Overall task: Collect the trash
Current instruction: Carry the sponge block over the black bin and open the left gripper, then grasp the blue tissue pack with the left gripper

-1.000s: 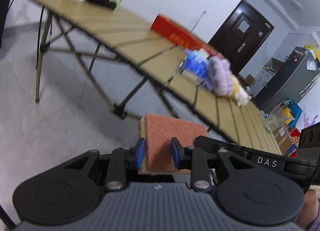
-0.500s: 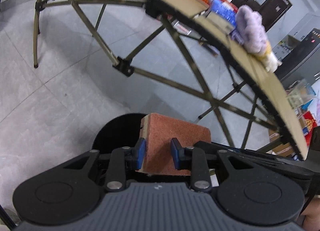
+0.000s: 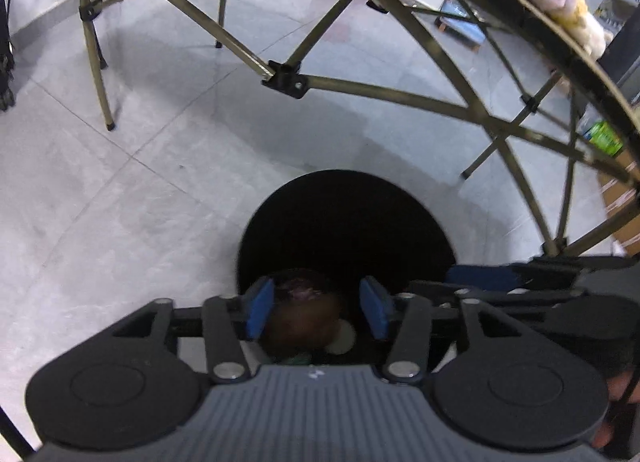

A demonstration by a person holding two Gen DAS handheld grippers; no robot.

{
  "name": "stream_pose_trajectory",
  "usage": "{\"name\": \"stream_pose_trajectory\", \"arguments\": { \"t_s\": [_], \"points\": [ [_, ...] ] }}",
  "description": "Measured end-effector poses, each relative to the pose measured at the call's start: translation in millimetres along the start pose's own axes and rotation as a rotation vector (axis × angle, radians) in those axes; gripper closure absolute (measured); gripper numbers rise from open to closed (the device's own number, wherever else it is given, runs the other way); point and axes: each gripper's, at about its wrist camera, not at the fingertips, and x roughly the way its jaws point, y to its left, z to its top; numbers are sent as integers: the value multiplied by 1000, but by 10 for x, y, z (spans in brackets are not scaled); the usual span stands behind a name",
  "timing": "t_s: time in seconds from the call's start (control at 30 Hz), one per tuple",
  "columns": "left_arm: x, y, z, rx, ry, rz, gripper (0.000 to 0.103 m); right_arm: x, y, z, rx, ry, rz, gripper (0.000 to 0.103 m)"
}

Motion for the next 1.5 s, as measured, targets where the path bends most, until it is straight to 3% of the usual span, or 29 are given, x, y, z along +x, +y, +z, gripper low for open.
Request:
{"name": "stream_pose_trajectory", "arguments": {
  "t_s": [0.03,0.17,0.4,0.53,0.8,0.93,1.03,1.1,1.2,1.27,1.33,1.4,1.5],
  "points": [
    [0,-5,-13,13,2,18,37,-16,-8,-15,-7,2,-7,57],
    [0,-36,-105,73,19,64,31,-125,4,-63,-75,-10,-42,46],
    [-87,-52,-193,125,12,107,27,-322,-25,-180,-110,-43,-55,44],
    [-269,-81,-118,148,-43,113,25,-601,13,-158,-114,-129,-10,44],
    [-1118,-317,139,325,-409,50,19,-1617,-20,1,-86,-459,171,44],
    [-1388,-626,481,378,-559,5,14,-1963,-195,252,1,-659,131,44],
    [-1379,-850,826,401,-610,-32,14,-1964,-330,596,58,-733,72,49],
    [-1237,-981,1099,400,-636,-35,14,-1861,-461,857,102,-744,73,59],
    [-939,-1068,1394,386,-626,-5,19,-1639,-592,1195,162,-710,113,67],
    [-768,-997,1539,275,-553,-6,30,-1465,-607,1453,161,-681,130,70],
    [-638,-887,1676,154,-477,-54,40,-1270,-560,1686,142,-649,98,71],
    [-575,-769,1756,95,-476,-83,44,-1097,-561,1796,174,-616,91,71],
    [-472,-667,1841,99,-506,-81,59,-871,-624,1857,241,-576,83,71]
  ]
}}
